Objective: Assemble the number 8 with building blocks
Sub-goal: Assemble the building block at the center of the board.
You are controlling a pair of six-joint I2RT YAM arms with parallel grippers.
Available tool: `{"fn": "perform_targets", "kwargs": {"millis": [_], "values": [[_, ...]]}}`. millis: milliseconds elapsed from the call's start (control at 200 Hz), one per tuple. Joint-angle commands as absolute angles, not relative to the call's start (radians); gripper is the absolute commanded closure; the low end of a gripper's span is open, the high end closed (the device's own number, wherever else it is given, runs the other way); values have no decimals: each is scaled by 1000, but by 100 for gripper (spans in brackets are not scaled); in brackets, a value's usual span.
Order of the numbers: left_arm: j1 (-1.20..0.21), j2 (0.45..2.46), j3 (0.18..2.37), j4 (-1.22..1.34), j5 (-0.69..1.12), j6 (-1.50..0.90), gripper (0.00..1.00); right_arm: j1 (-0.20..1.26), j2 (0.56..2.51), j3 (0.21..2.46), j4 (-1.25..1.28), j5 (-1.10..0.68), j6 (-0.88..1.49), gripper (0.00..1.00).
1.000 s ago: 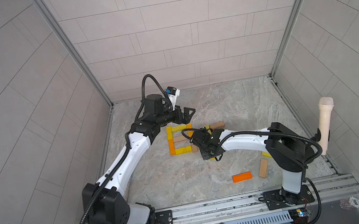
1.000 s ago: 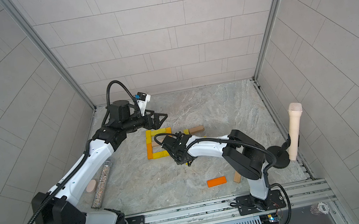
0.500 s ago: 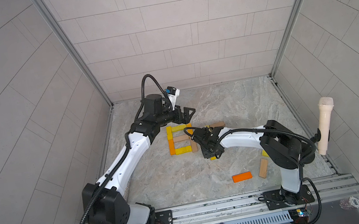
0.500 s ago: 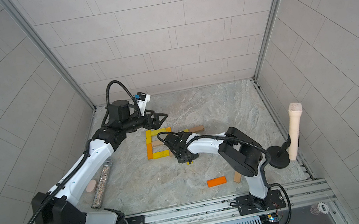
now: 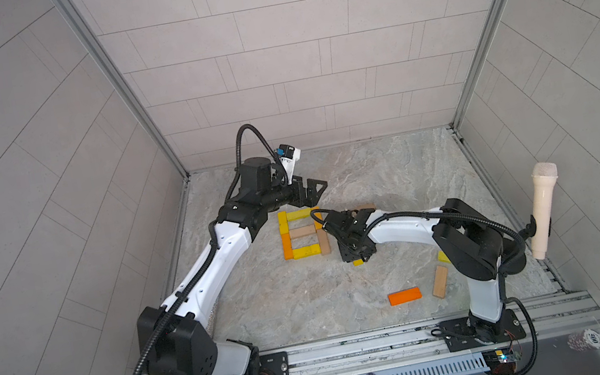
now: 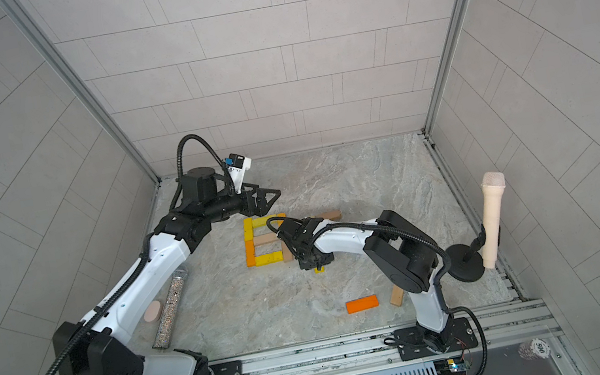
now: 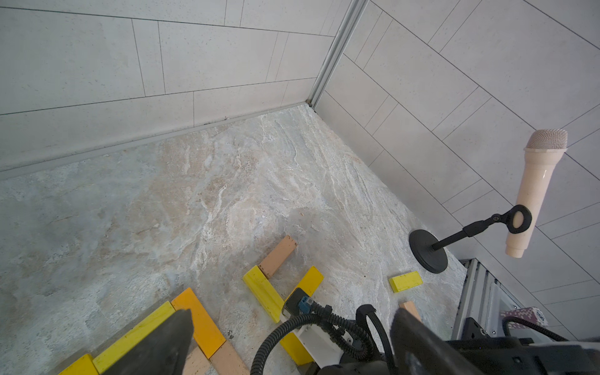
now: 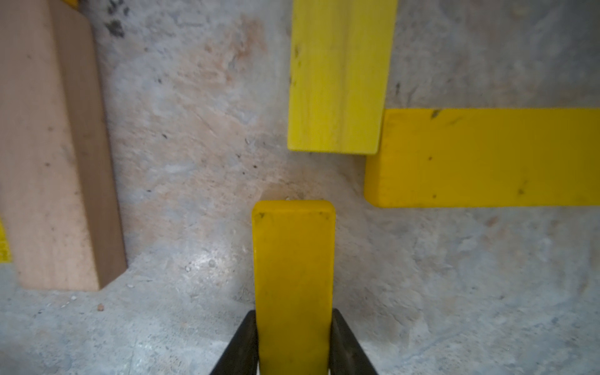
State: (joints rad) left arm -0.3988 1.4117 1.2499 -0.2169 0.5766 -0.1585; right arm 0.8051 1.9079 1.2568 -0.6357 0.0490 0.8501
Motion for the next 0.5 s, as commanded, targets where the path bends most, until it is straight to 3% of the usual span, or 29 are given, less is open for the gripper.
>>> {"fn": "perform_targets", "kwargs": {"millis": [0, 495], "values": [[-398, 1391, 1239, -190, 591, -162, 0, 798, 1925, 1284, -649, 67, 863, 63], [-402, 1388, 1239, -189, 591, -163, 0, 780, 1940, 1289, -646, 73, 866, 63]]}}
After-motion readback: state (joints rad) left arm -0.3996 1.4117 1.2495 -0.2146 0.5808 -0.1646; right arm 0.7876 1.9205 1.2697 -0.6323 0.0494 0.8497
